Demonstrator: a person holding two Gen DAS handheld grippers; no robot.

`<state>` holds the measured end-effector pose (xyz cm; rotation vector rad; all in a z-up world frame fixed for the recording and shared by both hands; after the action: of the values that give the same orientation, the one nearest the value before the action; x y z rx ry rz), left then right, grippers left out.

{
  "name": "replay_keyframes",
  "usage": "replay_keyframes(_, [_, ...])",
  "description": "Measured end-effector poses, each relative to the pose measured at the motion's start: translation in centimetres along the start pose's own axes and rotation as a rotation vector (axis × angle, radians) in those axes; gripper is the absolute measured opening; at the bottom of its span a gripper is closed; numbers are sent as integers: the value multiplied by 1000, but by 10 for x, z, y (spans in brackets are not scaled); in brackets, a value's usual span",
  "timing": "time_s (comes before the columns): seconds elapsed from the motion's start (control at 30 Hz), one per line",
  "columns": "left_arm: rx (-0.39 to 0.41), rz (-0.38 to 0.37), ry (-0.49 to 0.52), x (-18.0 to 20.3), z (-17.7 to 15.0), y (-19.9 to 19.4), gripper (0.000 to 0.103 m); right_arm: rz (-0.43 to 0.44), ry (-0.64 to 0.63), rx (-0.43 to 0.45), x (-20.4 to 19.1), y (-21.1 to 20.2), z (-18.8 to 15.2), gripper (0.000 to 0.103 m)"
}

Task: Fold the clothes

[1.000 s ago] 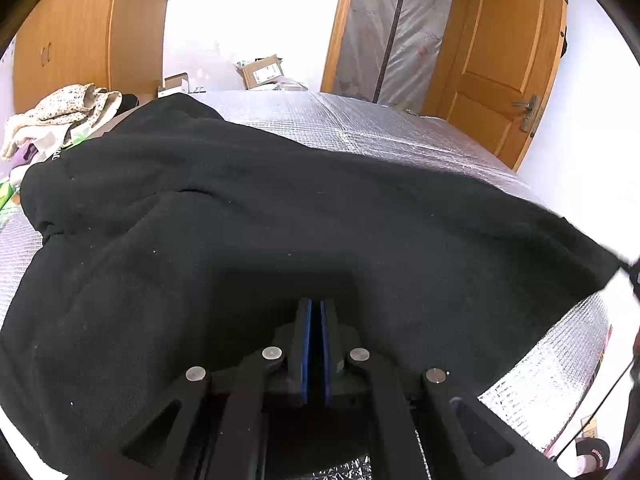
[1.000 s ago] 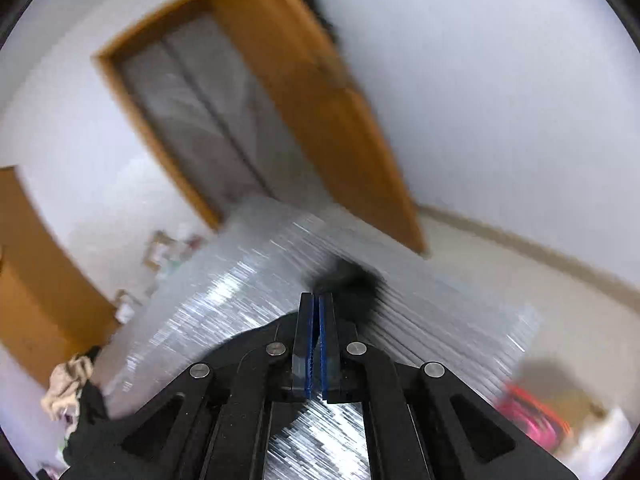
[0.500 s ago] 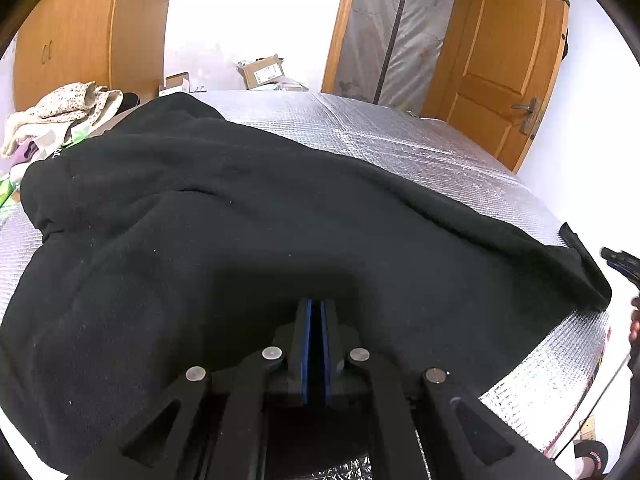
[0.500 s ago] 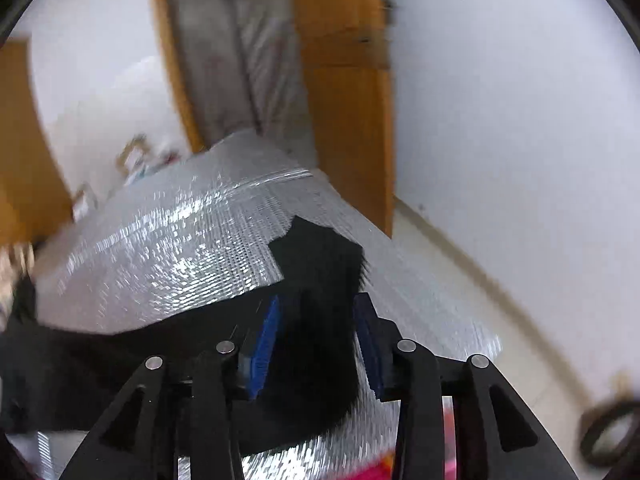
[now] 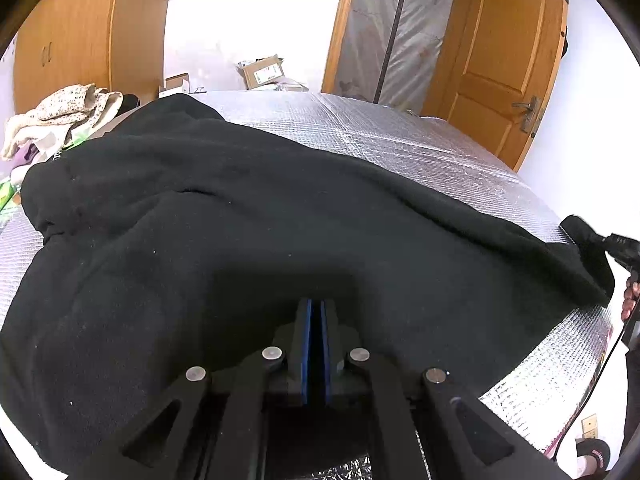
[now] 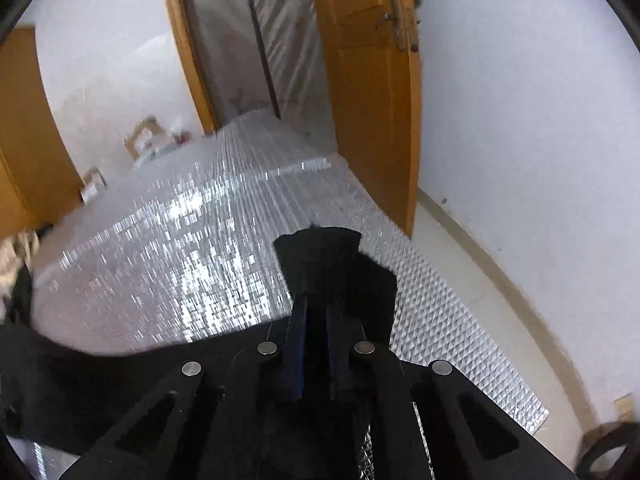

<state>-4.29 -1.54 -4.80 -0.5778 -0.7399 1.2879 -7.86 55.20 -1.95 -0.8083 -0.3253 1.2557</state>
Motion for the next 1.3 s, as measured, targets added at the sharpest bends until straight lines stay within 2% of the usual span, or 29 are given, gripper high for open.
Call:
replay_keyframes(0.17, [0, 4, 3, -1, 0, 0, 4, -6, 157, 133, 31, -36, 12, 5])
replay_keyframes(0.27, [-1, 9, 8, 0, 0, 0, 4, -114, 276, 175, 61, -59, 3, 6])
replay_keyframes(0.3, [-2, 11, 11, 0, 0, 0, 4, -153, 320, 174, 72, -66, -4, 8])
replay_keyframes(0.43, [-5, 22, 21, 1, 1, 0, 4, -283, 389, 55, 97, -63, -32, 15])
replay_keyframes(0.5, [-7, 21, 18, 1, 1, 0, 4, -282, 383, 82, 96, -70, -38, 24])
replay_keyframes(0.53, [-9, 21, 12, 1, 2, -1, 4, -279, 378, 98, 95, -75, -40, 26])
replay_keyframes(0.6, [-20, 30, 5, 3, 3, -1, 4, -192, 274, 84, 63, -72, -39, 31])
replay_keyframes(0.67, [-27, 27, 6, 5, 5, -1, 4, -99, 163, 67, 29, -69, -37, 31])
replay_keyframes(0.7, [-29, 8, 8, 8, 5, -2, 4, -39, 82, 33, 4, -64, -40, 31])
replay_keyframes(0.8, [-19, -38, 42, 23, 3, -7, 4, 46, -109, -74, -54, -36, -50, 31])
replay_keyframes(0.87, [-17, -56, 67, 32, 0, -8, 4, 47, -189, -147, -76, -15, -57, 31])
replay_keyframes(0.93, [-48, -65, 87, 36, -6, -4, 4, 47, -251, -223, -95, 14, -64, 31])
replay_keyframes(1.03, [-51, -62, 109, 35, -12, -2, 5, 7, -302, -213, -104, 30, -53, 32])
replay_keyframes(1.2, [-60, -84, 98, 30, -17, -6, 5, -32, -267, -199, -106, 62, -17, 33])
replay_keyframes(1.3, [-59, -94, 90, 27, -19, -10, 5, -20, -249, -191, -108, 76, -6, 33])
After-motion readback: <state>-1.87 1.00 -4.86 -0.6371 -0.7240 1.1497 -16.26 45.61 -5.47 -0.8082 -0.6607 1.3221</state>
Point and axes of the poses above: each gripper's, at about its wrist camera, not at the fingertips, and y roughly the way its jaws point, x to its right, z to its top, the point moved 6 cm from there along y, roughly the way its jaws point, and after that the axes turned 4 degrees about -x, right-handed, at the moved point
